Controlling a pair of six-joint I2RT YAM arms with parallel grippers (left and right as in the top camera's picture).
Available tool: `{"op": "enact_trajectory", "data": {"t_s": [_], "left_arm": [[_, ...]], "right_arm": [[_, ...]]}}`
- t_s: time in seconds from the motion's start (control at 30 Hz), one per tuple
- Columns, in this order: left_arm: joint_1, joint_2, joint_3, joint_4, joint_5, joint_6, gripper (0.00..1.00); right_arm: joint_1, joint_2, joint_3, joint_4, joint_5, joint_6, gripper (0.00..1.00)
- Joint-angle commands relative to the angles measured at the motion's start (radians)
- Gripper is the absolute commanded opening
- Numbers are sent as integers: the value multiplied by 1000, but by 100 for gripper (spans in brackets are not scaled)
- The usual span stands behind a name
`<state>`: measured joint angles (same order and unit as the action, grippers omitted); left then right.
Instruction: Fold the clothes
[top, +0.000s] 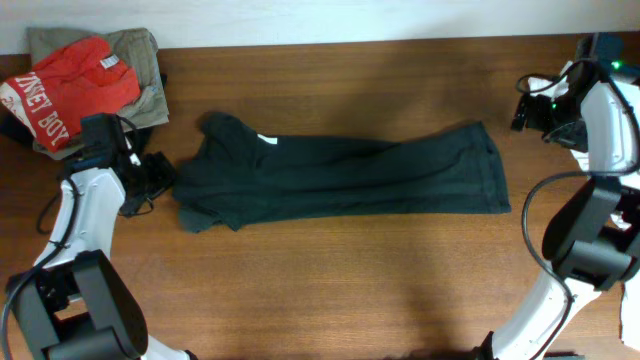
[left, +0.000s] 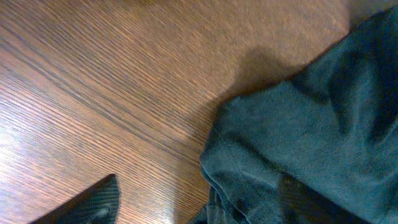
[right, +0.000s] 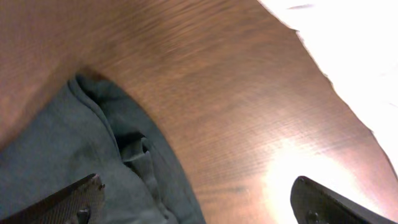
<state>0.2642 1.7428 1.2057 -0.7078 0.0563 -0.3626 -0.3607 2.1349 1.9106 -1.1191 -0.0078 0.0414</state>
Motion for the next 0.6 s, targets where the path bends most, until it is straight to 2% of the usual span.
{"op": "enact_trajectory", "data": {"t_s": [0.0,0.07,0.3,0.37,0.47,0.57], "left_arm": [[-8,-4,-45,19,-52,2,87],[-8,-4,-58,14,-64,2,95],[-8,-4,-64,14,-64,2,95],[-8,-4,-64,14,-64,2,96],[-8,-4,-64,16,-64,1,95],[-8,-4,-64,24,-64,1,95]], "right_arm": [[-13,98,5,5,-231,-207,99],[-23,139,5,3,-290,-207,99],[-74,164,3,5,-375,-344,99],[-113,165,-8,3,-473,-378,99],[-130,165,-67,24,-574,-390,99],[-117,165,-148,69,-591,-389,99]]}}
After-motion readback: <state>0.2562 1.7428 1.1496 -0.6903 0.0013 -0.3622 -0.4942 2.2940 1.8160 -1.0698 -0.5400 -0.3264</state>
